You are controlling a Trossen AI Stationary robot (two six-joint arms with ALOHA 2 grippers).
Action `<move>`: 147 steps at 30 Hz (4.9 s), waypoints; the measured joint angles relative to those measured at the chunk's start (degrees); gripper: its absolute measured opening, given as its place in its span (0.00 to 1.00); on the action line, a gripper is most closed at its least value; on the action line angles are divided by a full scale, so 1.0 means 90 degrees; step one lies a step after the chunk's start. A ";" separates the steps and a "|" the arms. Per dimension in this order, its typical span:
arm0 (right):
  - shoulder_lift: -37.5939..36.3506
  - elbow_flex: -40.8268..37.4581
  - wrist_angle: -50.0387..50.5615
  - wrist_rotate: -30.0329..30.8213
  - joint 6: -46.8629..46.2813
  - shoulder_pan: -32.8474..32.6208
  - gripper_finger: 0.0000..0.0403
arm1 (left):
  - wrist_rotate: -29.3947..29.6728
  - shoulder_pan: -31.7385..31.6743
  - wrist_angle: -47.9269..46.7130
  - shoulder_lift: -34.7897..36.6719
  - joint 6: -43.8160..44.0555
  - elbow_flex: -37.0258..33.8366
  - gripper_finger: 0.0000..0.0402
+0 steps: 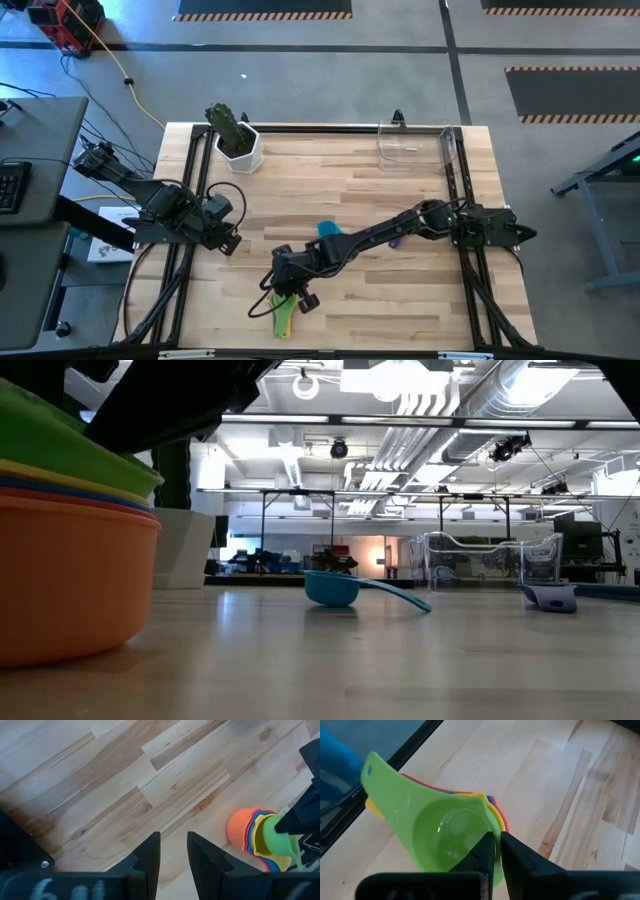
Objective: Nest measuring cups in basket
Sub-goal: Stack the green measuring cup on the yellow measuring cup, then stack the light blue measuring cup on the green measuring cup
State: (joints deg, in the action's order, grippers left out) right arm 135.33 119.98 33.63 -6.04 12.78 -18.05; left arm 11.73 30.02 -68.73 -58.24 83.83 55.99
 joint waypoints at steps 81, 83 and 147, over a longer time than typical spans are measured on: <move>0.0522 -0.0007 0.0219 0.1620 -1.1181 -0.1242 0.18 | -0.0396 0.1878 0.5345 -0.4325 -0.1170 0.0000 0.22; 0.0522 -0.0007 0.0217 0.1581 -1.1186 -0.1175 0.18 | -0.0393 0.1821 0.5361 -0.4325 -0.1171 0.0000 0.22; -0.0136 -0.0001 0.2519 0.1163 -1.0913 -0.0612 0.18 | -0.0229 0.1863 0.2376 -0.1915 -0.2513 0.0001 0.22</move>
State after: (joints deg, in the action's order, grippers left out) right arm 134.10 119.98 56.30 4.43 -85.44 -23.57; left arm 9.66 46.78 -47.35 -75.47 61.22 56.00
